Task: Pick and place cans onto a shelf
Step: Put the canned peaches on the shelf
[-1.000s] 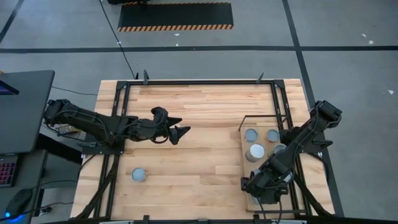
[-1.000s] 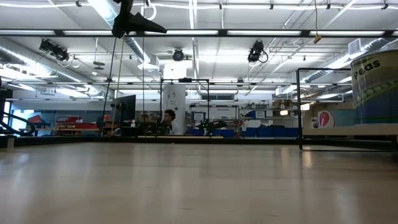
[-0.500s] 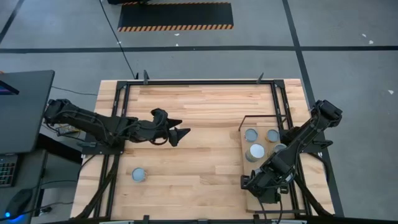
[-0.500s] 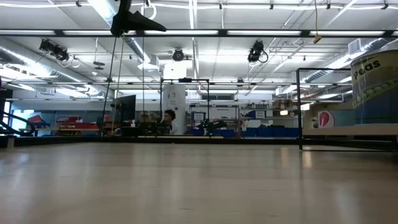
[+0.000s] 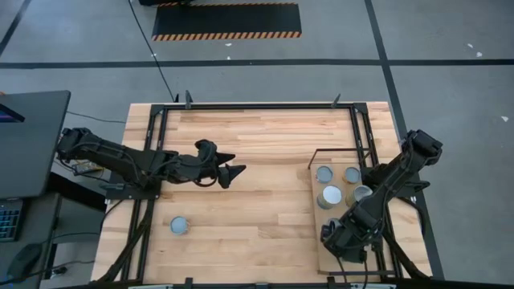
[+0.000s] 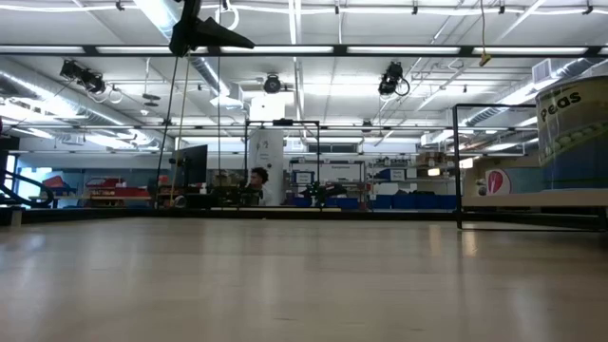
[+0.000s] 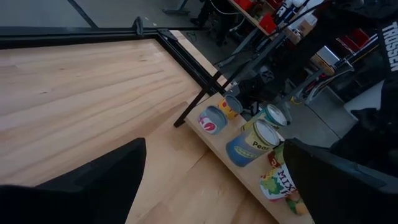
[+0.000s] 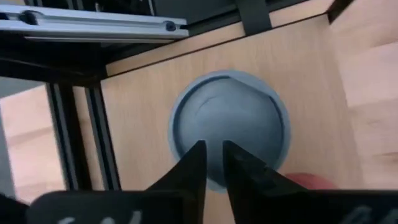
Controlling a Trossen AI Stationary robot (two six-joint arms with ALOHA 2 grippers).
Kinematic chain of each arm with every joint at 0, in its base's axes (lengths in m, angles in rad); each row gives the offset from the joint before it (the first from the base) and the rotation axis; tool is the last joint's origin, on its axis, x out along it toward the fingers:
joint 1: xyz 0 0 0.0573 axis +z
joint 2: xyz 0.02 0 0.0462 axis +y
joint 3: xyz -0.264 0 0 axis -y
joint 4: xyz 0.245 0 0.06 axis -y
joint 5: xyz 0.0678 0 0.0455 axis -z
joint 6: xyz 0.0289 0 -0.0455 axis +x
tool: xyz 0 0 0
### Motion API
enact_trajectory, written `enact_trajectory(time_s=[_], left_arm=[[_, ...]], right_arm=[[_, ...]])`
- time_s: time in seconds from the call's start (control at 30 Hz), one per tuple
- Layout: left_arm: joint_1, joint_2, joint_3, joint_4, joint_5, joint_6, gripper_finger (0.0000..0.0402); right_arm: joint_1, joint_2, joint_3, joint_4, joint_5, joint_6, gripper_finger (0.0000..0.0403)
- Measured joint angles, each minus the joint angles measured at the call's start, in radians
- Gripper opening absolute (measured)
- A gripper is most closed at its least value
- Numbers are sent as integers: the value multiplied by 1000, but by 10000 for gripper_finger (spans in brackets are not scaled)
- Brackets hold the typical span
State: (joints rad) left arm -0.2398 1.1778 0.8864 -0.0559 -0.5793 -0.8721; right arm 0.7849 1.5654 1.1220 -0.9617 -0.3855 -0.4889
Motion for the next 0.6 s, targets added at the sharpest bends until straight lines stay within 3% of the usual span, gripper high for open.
enact_trajectory(time_s=[0.3, 0.6], left_arm=[[0, 0, 0, -1, 0, 4, 384], [0, 0, 0, 0, 0, 1, 384]], right_arm=[[17, 0, -24, 144, 57, 18, 13], [19, 0, -25, 207, 114, 16, 10]])
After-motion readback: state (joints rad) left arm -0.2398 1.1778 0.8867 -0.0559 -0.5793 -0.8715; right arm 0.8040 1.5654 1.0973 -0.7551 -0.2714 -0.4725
